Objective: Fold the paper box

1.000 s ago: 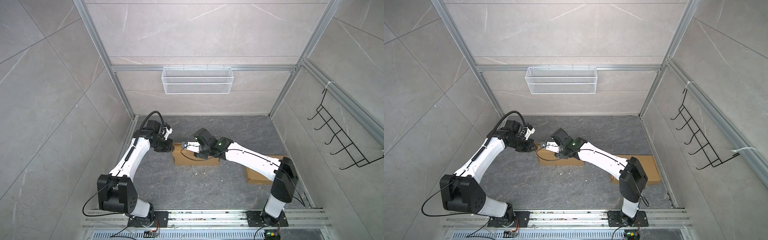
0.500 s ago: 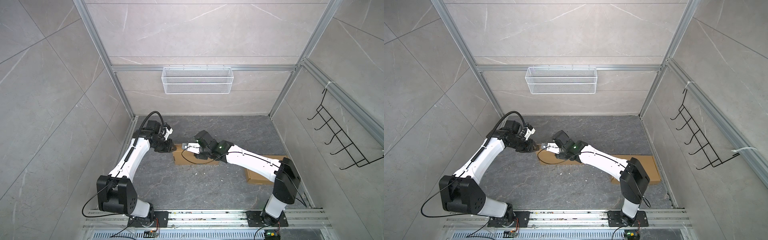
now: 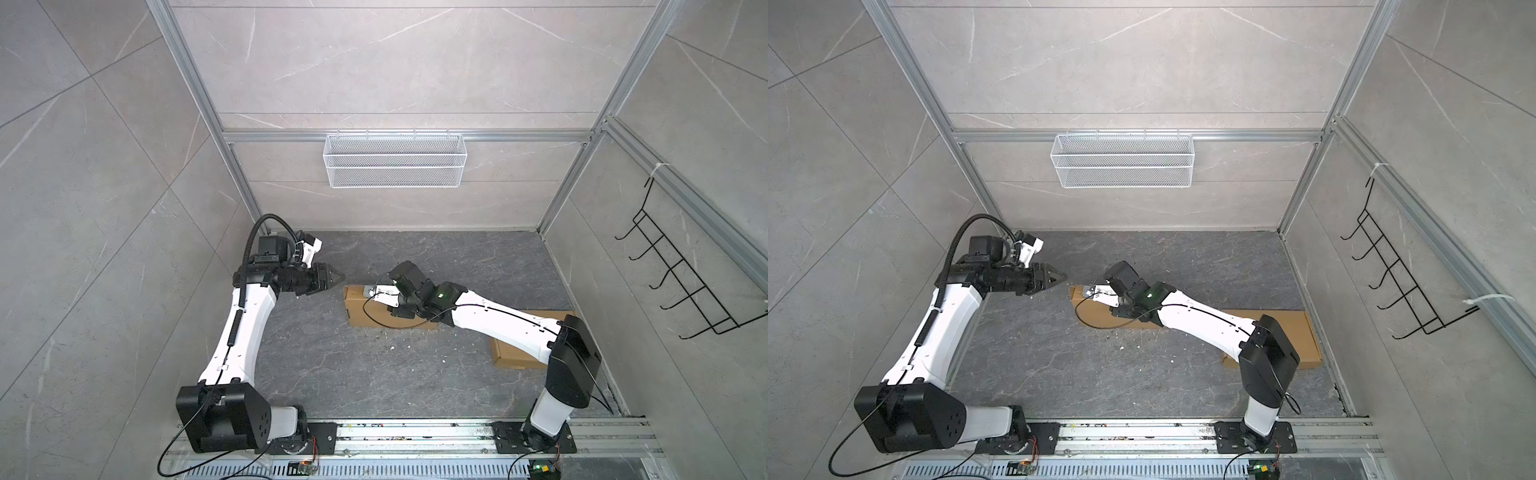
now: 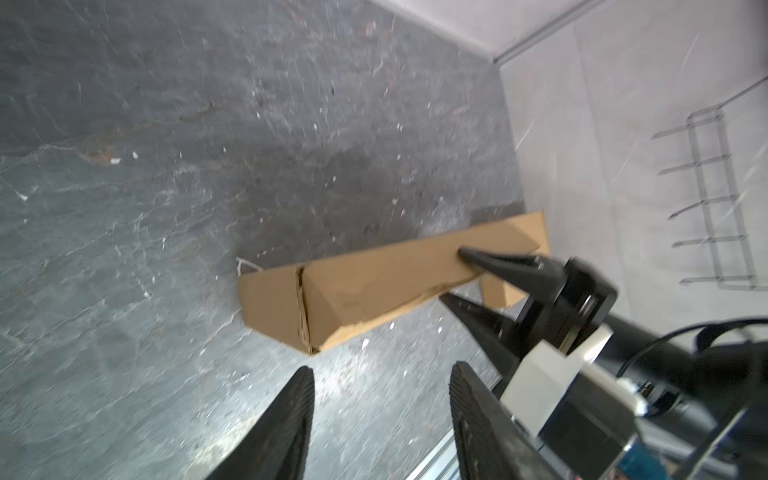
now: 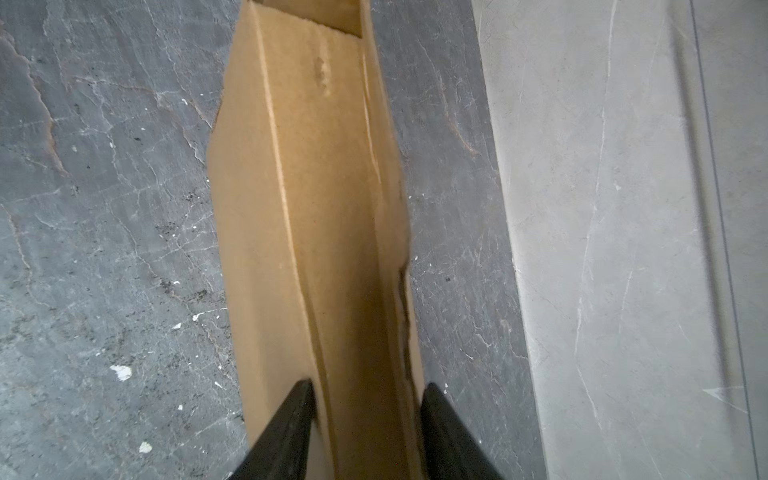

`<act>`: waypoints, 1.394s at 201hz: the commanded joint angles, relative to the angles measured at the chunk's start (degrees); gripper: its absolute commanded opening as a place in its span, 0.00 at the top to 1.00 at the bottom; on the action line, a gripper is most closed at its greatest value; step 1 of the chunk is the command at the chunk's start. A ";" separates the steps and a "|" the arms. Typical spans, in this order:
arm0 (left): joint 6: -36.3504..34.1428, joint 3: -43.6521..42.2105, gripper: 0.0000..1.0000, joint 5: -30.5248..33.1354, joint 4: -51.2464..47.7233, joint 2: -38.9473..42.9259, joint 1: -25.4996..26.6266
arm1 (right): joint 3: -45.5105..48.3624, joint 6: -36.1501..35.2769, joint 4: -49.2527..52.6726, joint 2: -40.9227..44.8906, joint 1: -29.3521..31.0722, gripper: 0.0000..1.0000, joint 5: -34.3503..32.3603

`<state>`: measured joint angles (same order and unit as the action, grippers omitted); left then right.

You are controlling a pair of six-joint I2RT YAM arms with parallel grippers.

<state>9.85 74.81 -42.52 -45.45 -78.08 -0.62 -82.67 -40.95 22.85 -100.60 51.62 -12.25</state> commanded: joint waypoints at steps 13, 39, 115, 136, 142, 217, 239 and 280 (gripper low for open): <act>5.52 1.50 0.46 -3.64 5.51 -4.94 0.32 | 1.84 0.96 1.04 -0.74 -0.18 0.57 -0.50; 5.53 0.40 0.46 -3.94 6.55 -7.25 0.58 | 1.96 1.22 1.04 -0.65 -0.13 0.57 -0.54; 4.68 -4.00 0.51 -6.42 8.99 -11.10 0.62 | 1.69 1.49 1.31 -0.77 -0.17 0.59 -0.55; 3.74 -5.47 0.54 -6.59 8.59 -11.30 0.62 | 1.90 1.66 1.33 -0.83 -0.18 0.60 -0.56; 3.34 -5.91 0.56 -6.61 8.23 -11.28 0.62 | 2.01 1.66 1.22 -0.82 -0.20 0.60 -0.59; 1.36 -7.08 0.69 -3.57 5.22 -11.65 0.62 | 2.54 2.01 1.10 -0.61 -0.19 0.60 -0.68; 3.96 -5.10 0.57 -4.48 6.35 -9.86 1.29 | 2.69 2.09 0.98 -0.74 -0.20 0.60 -0.74; 4.74 -4.32 0.47 -4.20 7.25 -9.62 2.32 | 2.99 2.54 0.48 -1.00 -0.13 0.61 -0.67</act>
<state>13.98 68.62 -46.37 -38.17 -89.23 1.30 -81.41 -40.05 21.12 -100.60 51.62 -12.75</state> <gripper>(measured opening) 0.524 0.394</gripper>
